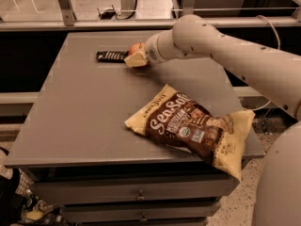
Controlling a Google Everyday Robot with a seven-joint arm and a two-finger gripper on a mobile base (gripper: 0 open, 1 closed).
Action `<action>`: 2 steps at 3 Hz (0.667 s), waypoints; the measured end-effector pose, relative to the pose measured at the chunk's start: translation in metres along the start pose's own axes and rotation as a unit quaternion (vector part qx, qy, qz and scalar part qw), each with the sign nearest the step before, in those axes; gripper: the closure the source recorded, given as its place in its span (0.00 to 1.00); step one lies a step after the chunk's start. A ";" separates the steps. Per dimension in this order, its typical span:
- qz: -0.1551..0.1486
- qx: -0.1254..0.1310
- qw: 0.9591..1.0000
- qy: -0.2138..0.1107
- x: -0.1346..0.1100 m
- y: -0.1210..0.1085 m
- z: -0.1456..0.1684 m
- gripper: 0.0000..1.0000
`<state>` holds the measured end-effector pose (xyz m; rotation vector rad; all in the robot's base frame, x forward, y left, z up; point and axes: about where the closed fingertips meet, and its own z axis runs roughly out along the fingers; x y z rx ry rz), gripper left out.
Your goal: Move apple near rxbar chocolate
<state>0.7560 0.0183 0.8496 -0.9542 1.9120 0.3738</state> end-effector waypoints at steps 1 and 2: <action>0.000 -0.002 1.000 0.000 0.000 0.002 0.002 0.00; 0.000 -0.002 1.000 0.000 0.000 0.002 0.002 0.00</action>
Offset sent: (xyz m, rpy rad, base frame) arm -0.0003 0.0018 -0.0008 0.0000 0.0012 0.0026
